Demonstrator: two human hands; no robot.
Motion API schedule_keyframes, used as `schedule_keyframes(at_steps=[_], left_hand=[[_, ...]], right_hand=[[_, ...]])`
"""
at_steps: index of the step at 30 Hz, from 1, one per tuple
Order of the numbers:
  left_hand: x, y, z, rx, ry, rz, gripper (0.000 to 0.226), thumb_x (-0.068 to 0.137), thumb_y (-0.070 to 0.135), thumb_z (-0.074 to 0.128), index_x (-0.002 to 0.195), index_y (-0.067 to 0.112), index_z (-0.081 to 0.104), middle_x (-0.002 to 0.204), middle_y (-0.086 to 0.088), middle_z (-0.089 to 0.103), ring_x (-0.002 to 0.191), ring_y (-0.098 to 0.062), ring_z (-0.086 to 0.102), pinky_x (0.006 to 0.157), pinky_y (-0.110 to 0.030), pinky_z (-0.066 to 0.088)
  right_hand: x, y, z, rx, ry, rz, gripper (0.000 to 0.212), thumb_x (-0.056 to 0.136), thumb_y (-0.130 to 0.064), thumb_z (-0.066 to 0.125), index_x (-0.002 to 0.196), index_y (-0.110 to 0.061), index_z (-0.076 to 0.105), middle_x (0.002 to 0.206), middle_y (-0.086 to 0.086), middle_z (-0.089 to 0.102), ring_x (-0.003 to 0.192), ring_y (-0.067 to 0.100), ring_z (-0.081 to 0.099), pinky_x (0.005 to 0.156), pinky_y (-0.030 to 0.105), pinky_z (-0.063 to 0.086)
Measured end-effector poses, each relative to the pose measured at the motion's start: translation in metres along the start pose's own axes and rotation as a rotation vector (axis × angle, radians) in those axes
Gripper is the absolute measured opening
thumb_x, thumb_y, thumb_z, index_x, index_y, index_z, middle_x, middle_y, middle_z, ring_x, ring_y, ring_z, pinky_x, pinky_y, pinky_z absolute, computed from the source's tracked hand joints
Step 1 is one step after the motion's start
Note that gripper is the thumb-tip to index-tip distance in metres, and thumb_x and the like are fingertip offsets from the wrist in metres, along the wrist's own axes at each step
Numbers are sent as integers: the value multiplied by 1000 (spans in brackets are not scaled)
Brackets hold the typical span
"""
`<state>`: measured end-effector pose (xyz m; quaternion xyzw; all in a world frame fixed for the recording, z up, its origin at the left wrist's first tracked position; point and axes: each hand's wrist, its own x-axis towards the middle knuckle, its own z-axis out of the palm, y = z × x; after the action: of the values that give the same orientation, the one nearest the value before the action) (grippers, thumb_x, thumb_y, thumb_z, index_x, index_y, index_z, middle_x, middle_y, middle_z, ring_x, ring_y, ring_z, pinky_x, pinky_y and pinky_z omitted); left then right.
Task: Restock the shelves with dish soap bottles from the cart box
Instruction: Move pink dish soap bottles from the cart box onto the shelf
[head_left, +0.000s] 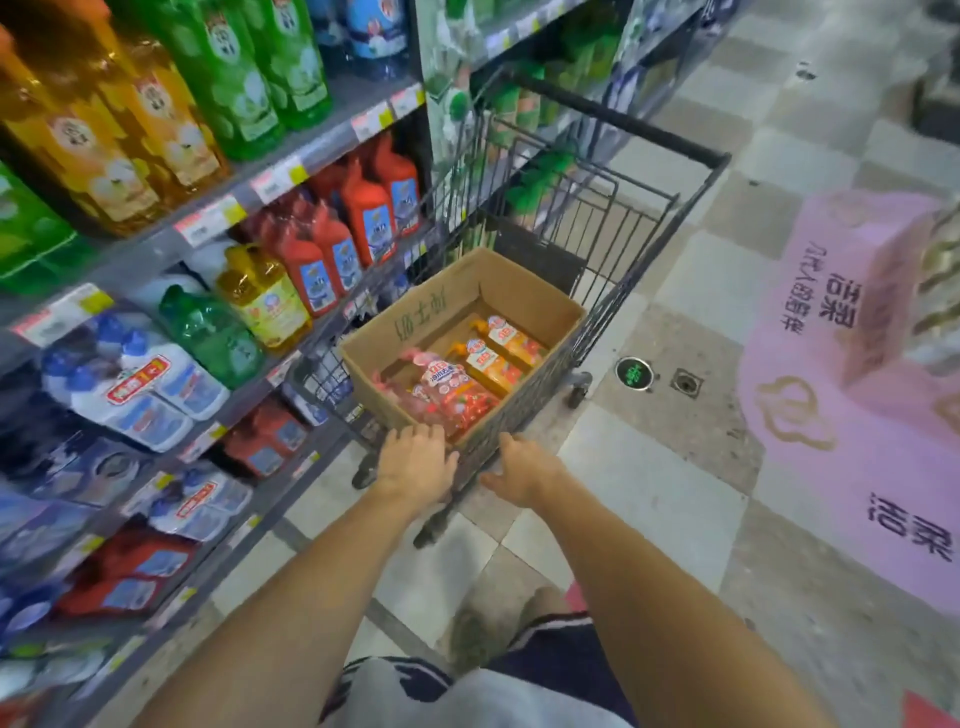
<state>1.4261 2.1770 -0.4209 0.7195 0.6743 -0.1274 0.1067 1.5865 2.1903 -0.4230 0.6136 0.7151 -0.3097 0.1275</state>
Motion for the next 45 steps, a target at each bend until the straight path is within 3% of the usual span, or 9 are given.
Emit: schedule_keyframes(at_steps=[17,21,26,28,31,33,37,42,45], left_hand=[[199,-13,30,-454,-306,-426,52,93,27,48,143,17,42,137,-12,51,120,-34,54,96,-45,48],[252,-29,53,-587,-405,-642,34,95,27,50,123,10,60,118,-14,64,103,-31,65,78,-36,54],[287,-46,90,-718,-460,-882,34,95,30,53,115,4,62,113,-20,65,102,-34,65,83,-39,56],[295,-51,104,-674,-452,-1004,60,91,30,62,137,-1,40,127,-21,54,116,-36,58,89,-40,51],[304,-50,123,-556,-499,-1092,93,85,43,72,141,-9,18,135,-22,43,123,-34,51,95,-38,48],[307,-47,138,-502,-515,-1110,105,76,51,78,141,-5,16,134,-23,42,122,-35,50,99,-39,46],[310,-39,162,-463,-412,-1156,93,78,45,76,145,8,23,125,-20,50,110,-35,54,88,-41,48],[310,-39,156,-827,-392,-1213,122,72,46,83,152,4,1,143,-25,34,124,-41,49,92,-44,47],[298,-35,136,-980,-330,-1191,112,75,34,83,148,7,3,143,-22,34,124,-43,49,96,-46,45]], right_hand=[[279,-1,-7,-132,-399,-100,56,92,-38,56,142,-17,44,141,8,51,127,29,52,105,42,47],[339,8,2,-79,-459,-81,68,92,-48,58,149,-18,37,149,8,42,134,31,46,109,40,41],[396,13,34,197,-404,95,97,61,-75,63,136,-16,46,125,6,59,116,31,60,96,41,51],[412,27,60,308,-448,163,100,45,-78,65,126,-20,53,112,-2,67,103,22,67,84,38,56],[432,50,94,357,-498,140,105,35,-86,77,117,-24,59,103,-8,70,94,16,71,75,40,62],[442,62,110,351,-509,107,98,37,-89,75,111,-26,64,97,-10,72,88,14,71,72,41,62],[437,39,72,296,-553,68,74,36,-86,72,84,-31,65,82,-11,71,75,9,67,59,28,51],[451,72,96,468,-542,127,120,20,-72,92,123,-22,56,107,-7,73,102,17,72,81,39,61],[437,68,87,535,-556,127,119,25,-66,95,126,-18,51,111,-5,71,102,18,71,84,40,60]])
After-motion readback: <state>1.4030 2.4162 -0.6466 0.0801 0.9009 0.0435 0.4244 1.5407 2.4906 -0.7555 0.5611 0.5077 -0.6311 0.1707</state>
